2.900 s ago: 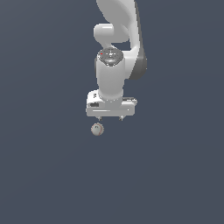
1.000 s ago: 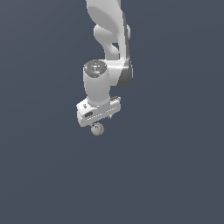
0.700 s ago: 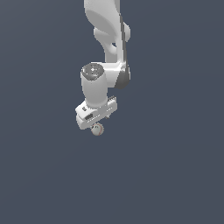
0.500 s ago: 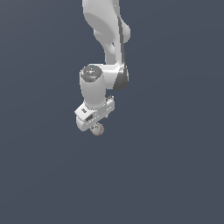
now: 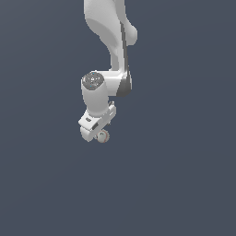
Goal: Pick up the object and move it to a goal position.
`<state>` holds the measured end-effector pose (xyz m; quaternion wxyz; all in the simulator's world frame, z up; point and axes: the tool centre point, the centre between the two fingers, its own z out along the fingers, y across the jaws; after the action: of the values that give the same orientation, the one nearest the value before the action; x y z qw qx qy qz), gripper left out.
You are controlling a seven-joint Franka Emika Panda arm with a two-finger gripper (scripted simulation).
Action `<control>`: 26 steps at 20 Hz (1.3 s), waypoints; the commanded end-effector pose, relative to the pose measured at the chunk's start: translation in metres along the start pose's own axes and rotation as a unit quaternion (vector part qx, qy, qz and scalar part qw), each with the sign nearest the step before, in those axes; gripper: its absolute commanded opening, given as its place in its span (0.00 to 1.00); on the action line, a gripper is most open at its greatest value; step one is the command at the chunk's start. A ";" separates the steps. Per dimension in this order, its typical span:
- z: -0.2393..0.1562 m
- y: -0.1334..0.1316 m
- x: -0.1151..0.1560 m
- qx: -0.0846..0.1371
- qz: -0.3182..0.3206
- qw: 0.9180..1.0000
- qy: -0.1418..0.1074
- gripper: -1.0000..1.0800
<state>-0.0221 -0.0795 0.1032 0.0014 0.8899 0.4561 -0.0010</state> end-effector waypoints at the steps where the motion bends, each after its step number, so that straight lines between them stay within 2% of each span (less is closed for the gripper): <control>1: 0.002 0.000 -0.002 0.000 -0.016 1.000 0.001 0.96; 13: 0.009 0.001 -0.004 0.001 -0.034 0.999 0.001 0.96; 26: 0.055 0.000 -0.004 0.001 -0.036 0.999 0.002 0.96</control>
<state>-0.0250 -0.0827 0.0500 -0.0006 0.8731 0.4876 -0.0006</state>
